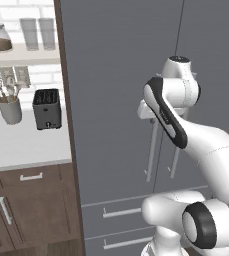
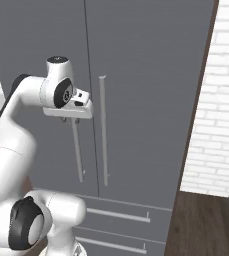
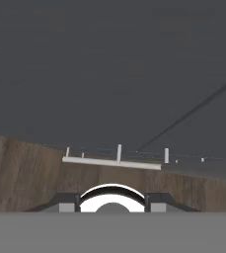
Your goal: Take the strawberry from the fridge and place it on top of the pancake, located on the dining counter.
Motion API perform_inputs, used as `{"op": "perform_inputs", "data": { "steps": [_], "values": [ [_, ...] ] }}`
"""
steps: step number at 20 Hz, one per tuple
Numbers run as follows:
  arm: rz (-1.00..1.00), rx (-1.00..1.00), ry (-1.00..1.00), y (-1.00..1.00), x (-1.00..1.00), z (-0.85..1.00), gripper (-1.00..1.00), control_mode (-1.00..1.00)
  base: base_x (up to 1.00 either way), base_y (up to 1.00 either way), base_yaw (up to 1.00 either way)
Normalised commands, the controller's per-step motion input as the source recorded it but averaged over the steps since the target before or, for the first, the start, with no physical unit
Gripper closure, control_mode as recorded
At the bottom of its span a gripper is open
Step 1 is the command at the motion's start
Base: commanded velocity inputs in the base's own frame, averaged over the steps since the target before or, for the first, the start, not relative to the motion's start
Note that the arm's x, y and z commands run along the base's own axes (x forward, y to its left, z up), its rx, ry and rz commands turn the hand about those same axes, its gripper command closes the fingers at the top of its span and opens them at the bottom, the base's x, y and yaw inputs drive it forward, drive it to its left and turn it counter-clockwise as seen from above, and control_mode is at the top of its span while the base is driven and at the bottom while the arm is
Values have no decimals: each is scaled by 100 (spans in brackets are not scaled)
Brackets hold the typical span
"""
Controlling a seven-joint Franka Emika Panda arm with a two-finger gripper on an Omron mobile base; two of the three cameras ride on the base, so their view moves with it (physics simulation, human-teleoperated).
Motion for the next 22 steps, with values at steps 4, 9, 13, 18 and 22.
{"op": "perform_inputs", "data": {
  "steps": [4,9,13,18,22],
  "values": [
    [0,0,0,0,-21,0,-100,-100,0,0,0],
    [0,0,0,-1,-47,0,-100,-100,0,0,0],
    [0,0,-2,-3,-46,0,-100,-100,0,0,0],
    [-1,0,-23,-1,-16,0,-100,-100,0,0,0],
    [-1,0,-35,-7,0,0,-100,-100,0,0,0]
  ]
}}
